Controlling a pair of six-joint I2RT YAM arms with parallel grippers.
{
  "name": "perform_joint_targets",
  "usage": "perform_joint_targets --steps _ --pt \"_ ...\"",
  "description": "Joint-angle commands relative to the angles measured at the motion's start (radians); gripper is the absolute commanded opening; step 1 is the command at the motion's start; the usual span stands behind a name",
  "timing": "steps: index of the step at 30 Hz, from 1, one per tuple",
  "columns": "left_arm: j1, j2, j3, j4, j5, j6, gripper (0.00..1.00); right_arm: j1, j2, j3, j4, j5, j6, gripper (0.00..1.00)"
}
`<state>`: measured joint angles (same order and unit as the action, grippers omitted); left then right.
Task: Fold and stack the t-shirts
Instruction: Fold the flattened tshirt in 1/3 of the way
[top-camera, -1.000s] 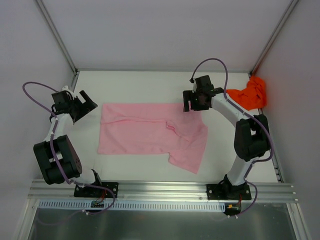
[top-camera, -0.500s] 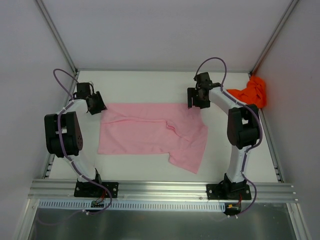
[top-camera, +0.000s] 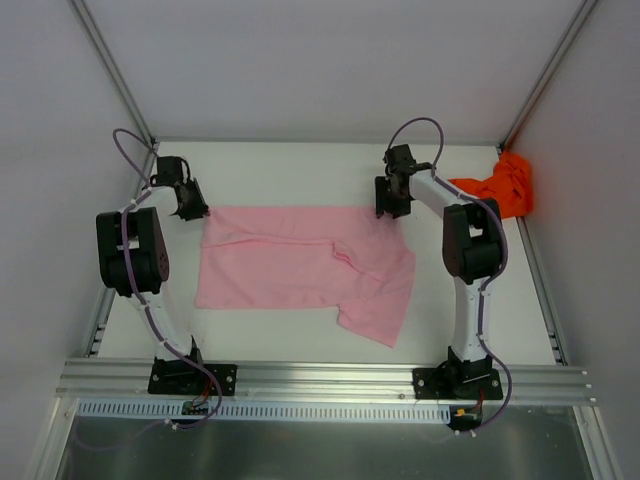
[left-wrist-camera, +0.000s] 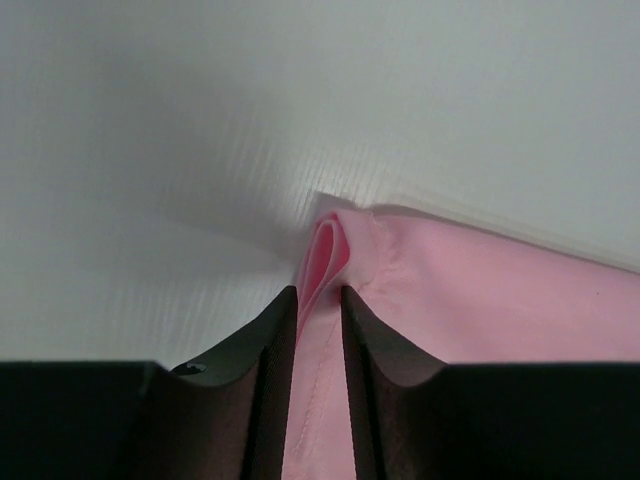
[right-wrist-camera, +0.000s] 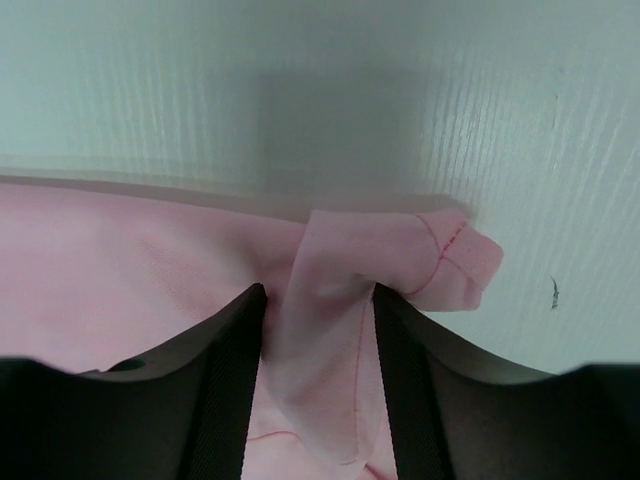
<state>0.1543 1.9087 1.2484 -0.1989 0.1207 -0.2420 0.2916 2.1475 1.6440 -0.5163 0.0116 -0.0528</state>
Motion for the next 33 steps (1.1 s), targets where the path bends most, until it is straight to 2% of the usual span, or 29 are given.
perform_joint_targets --steps 1,5,6,8,9,13,18,24,28,33 --pt "-0.021 0.050 0.080 -0.049 -0.015 0.026 0.23 -0.011 0.026 0.085 -0.047 0.024 0.010 0.49" --pt "-0.027 0.095 0.150 -0.097 -0.032 0.009 0.13 -0.017 0.058 0.123 -0.070 0.031 0.007 0.39" --pt "-0.029 0.102 0.160 -0.103 -0.036 0.006 0.08 -0.019 0.070 0.132 -0.082 0.034 0.004 0.32" --pt "-0.029 0.124 0.184 -0.115 -0.036 0.003 0.04 -0.023 0.083 0.166 -0.096 0.044 0.002 0.22" --pt "-0.029 0.131 0.195 -0.122 -0.036 0.004 0.00 -0.023 0.097 0.177 -0.108 0.047 0.001 0.20" --pt "-0.029 0.170 0.246 -0.129 -0.023 0.015 0.00 -0.026 0.133 0.230 -0.128 0.059 -0.008 0.18" --pt "-0.029 0.229 0.331 -0.139 -0.003 0.012 0.00 -0.035 0.207 0.404 -0.178 0.060 -0.016 0.18" --pt "-0.042 0.352 0.552 -0.180 0.025 0.001 0.00 -0.048 0.327 0.614 -0.206 0.051 -0.004 0.19" --pt "-0.048 0.440 0.741 -0.206 0.024 -0.016 0.00 -0.060 0.359 0.652 -0.157 0.037 0.022 0.20" --pt "-0.048 0.518 0.891 -0.206 0.008 -0.026 0.00 -0.065 0.394 0.703 -0.079 0.036 0.033 0.23"
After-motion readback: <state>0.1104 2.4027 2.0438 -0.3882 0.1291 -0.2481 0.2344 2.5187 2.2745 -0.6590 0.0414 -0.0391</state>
